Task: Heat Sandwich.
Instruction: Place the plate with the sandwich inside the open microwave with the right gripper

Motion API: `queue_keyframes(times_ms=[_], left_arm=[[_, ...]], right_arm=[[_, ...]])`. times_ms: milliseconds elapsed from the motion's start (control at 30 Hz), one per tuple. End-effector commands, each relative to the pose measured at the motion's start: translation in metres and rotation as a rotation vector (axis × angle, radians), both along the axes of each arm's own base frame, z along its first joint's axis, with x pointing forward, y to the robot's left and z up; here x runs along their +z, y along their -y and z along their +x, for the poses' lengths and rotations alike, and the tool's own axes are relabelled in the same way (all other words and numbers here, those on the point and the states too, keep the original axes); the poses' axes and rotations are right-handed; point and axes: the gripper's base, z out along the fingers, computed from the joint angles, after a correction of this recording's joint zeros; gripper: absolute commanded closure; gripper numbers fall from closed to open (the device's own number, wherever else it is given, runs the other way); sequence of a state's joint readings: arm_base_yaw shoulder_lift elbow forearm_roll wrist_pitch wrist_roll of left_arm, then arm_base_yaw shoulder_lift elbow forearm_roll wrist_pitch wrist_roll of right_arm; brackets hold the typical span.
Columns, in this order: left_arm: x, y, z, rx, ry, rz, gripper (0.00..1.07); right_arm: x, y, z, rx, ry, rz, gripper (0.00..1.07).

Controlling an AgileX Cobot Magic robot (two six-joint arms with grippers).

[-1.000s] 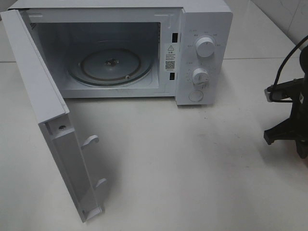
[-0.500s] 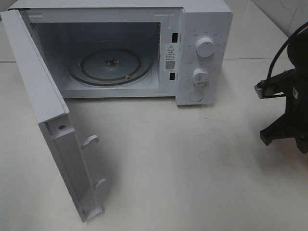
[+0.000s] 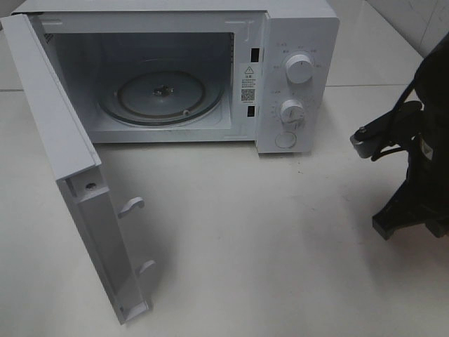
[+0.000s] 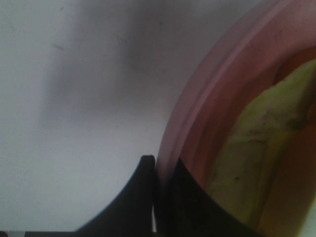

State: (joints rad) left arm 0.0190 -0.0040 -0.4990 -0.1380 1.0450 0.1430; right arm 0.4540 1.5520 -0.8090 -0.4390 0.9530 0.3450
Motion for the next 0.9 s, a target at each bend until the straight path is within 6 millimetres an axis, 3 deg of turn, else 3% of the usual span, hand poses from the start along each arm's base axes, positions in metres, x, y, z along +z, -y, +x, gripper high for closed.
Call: queue_keyframes(times_ms=[33,467,900], left_arm=[[0.000,0.000,-0.003,0.003,0.039,0.002,0.03],[0.000,0.000,-0.003,0.003,0.039,0.002,0.03],[0.000,0.000,-0.003,0.003,0.039,0.002,0.03]], right_arm=[[0.003,-0.002,-0.011,0.030,0.002,-0.025,1.07],[0.014,-0.025,-0.060,0.223,0.018,-0.019,1.07],[0.021,-0.056,-0.092,0.438,0.028,0.005,1.07]])
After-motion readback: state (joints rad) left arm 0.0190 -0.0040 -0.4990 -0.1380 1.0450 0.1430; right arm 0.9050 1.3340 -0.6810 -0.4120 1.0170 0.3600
